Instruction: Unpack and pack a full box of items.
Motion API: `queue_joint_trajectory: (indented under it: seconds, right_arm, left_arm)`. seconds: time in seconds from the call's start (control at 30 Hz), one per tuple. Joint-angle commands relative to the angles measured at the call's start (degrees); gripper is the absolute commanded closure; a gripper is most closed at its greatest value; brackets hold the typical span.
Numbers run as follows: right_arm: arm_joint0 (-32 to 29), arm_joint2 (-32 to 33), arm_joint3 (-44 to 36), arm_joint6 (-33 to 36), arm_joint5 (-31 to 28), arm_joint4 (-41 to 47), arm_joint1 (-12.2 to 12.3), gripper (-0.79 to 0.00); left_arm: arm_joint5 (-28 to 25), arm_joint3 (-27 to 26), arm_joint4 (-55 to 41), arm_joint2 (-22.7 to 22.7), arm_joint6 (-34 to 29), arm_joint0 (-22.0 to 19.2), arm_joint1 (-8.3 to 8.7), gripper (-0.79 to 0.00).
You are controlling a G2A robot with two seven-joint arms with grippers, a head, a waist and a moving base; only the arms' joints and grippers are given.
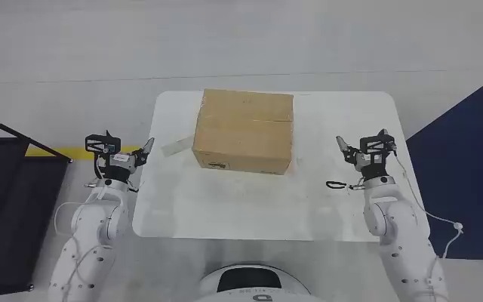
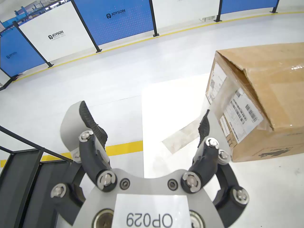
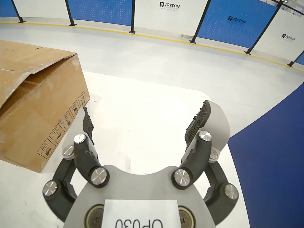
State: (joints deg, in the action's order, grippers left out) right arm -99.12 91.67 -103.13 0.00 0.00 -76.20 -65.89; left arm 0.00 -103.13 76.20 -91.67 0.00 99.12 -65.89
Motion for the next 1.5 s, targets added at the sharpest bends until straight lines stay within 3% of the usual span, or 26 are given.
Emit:
queue_joint_trajectory:
  seconds: [0.0, 0.27, 0.7, 1.23, 1.37, 1.47]
  right_arm:
    - [0.0, 0.0, 0.0, 0.0, 0.0, 0.0, 0.0, -0.784]
    - [0.45, -0.58, -0.15, 0.33, -1.39, -0.21, -0.01, -0.785]
    - [12.59, -9.54, 4.97, 9.61, -7.22, -3.92, -0.74, -0.785]
    - [17.85, -14.19, 9.52, 11.55, -9.74, -4.46, -1.48, -0.785]
    - [17.75, -13.56, 9.71, 9.8, -13.67, -1.47, -1.4, -0.785]
    - [16.5, -10.36, 9.75, 7.49, -22.28, 5.04, -0.84, -0.785]
  left_arm:
    - [0.0, 0.0, 0.0, 0.0, 0.0, 0.0, 0.0, -0.785]
    - [0.0, 0.0, 0.0, 0.0, 0.0, 0.0, 0.0, -0.785]
    - [0.0, 0.0, 0.0, 0.0, 0.0, 0.0, 0.0, -0.785]
    - [0.0, 0.0, 0.0, 0.0, 0.0, 0.0, 0.0, -0.785]
    - [0.0, 0.0, 0.0, 0.0, 0.0, 0.0, 0.0, -0.785]
    - [0.0, 0.0, 0.0, 0.0, 0.0, 0.0, 0.0, -0.785]
